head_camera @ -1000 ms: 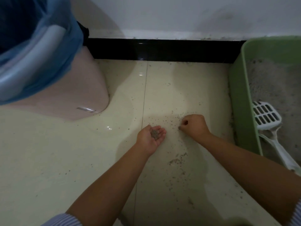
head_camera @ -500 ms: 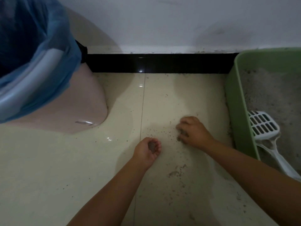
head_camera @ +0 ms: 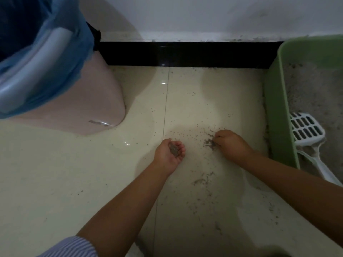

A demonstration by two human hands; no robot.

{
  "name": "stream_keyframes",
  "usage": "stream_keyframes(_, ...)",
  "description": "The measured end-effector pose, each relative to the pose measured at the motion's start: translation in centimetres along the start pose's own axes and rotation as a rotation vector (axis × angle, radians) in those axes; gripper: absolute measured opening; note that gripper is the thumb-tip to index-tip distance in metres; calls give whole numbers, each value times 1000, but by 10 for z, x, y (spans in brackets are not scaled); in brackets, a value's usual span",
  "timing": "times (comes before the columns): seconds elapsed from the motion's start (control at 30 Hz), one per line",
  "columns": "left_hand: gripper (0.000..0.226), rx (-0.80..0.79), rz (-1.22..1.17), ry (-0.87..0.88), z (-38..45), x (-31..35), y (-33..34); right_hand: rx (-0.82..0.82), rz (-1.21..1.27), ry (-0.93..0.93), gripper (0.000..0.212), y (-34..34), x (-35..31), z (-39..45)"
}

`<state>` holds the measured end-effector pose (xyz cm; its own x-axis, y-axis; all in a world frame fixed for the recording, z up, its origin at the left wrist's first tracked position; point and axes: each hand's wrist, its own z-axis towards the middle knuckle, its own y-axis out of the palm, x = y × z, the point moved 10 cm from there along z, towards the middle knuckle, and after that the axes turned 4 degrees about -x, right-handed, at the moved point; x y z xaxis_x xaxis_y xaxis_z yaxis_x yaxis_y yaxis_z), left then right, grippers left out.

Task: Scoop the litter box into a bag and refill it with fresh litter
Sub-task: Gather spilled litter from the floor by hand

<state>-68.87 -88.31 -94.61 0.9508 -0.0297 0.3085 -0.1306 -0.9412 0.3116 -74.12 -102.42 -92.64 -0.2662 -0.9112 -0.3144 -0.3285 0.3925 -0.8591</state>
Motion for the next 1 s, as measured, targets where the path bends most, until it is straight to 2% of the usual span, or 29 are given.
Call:
stream_keyframes(0.07,47,8,-14,-1,0,-1,-1,-4,15,45,31,1,2,5)
stream_keyframes(0.13,48,14,-22,2,-1,-2,-2,-52,19,96,17,-1,0,5)
stream_keyframes(0.23,49,6,-43,3,-2,-2,-4,25,102,133,8,-8,2,5)
stream_keyframes(0.33,49,4,-55,5,-1,-1,-7,85,214,208,22,-17,11,1)
stream_keyframes(0.4,48,5,-61,12,0,-1,-9,79,255,238,23,-21,11,-2)
stream_keyframes(0.47,48,5,-65,16,0,-1,-11,48,251,250,19,-19,7,-2)
stream_keyframes(0.57,47,19,-50,7,-1,-5,-15,27,200,271,27,-12,2,0)
stream_keyframes(0.8,45,29,-22,-15,-5,-10,-15,49,132,172,19,-13,-12,0)
stream_keyframes(0.9,45,35,-25,-20,-9,-9,-14,-77,84,255,30,-16,-15,1)
stream_keyframes(1.0,45,33,-60,-27,-10,-9,-14,-85,59,302,27,-19,-16,3)
